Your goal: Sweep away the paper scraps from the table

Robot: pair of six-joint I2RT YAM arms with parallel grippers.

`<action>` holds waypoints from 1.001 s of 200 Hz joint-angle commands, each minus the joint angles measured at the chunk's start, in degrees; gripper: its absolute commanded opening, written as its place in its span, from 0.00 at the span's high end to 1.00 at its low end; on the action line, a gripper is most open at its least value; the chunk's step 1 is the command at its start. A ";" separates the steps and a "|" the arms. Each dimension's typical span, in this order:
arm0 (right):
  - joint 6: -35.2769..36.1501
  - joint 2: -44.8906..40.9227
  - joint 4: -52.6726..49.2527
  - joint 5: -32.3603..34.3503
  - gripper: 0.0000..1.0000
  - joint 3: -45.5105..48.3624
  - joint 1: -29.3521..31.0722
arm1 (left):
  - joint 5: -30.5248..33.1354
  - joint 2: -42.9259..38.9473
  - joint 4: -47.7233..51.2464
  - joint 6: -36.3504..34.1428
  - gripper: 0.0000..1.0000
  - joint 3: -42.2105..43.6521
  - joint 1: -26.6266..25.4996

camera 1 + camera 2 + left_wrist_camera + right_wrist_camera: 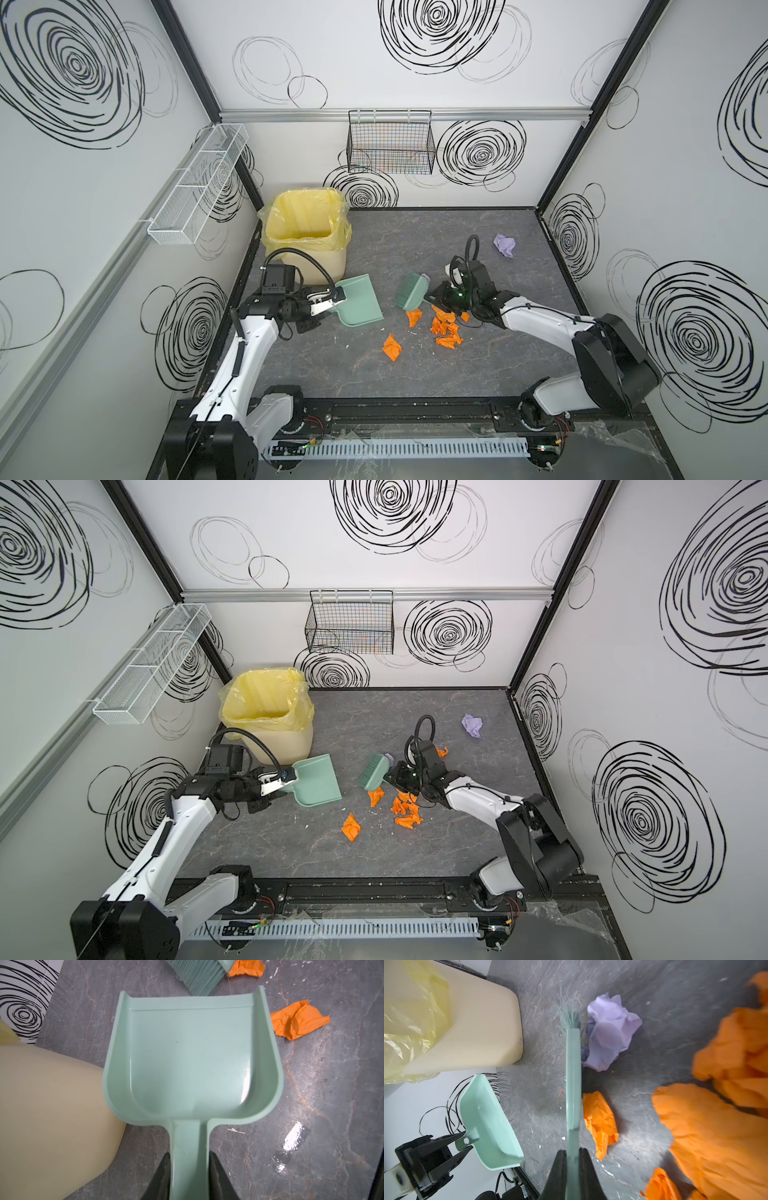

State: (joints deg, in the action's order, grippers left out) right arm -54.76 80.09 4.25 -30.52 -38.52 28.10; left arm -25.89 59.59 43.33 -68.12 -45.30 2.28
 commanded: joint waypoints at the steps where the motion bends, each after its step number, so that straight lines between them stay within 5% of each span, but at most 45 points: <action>1: 2.67 -5.92 -4.88 1.45 1.00 2.97 -2.38 | -2.19 0.60 -1.14 -0.60 1.00 0.74 0.35; 63: 8.91 -17.86 -12.13 -5.78 1.00 1.74 -3.78 | -2.24 1.93 -1.89 0.01 1.00 -0.09 0.26; 105: 14.04 -17.12 -21.91 -5.98 1.00 -4.47 4.86 | -1.98 1.59 -1.98 0.06 1.00 0.03 0.35; 200: 11.38 -13.26 -18.05 -4.50 1.00 -0.20 17.63 | -1.80 2.36 -2.24 0.63 1.00 -0.67 0.35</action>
State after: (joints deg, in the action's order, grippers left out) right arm -43.51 65.10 -14.66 -35.88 -39.72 44.16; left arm -26.33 61.45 42.02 -67.88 -44.99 2.28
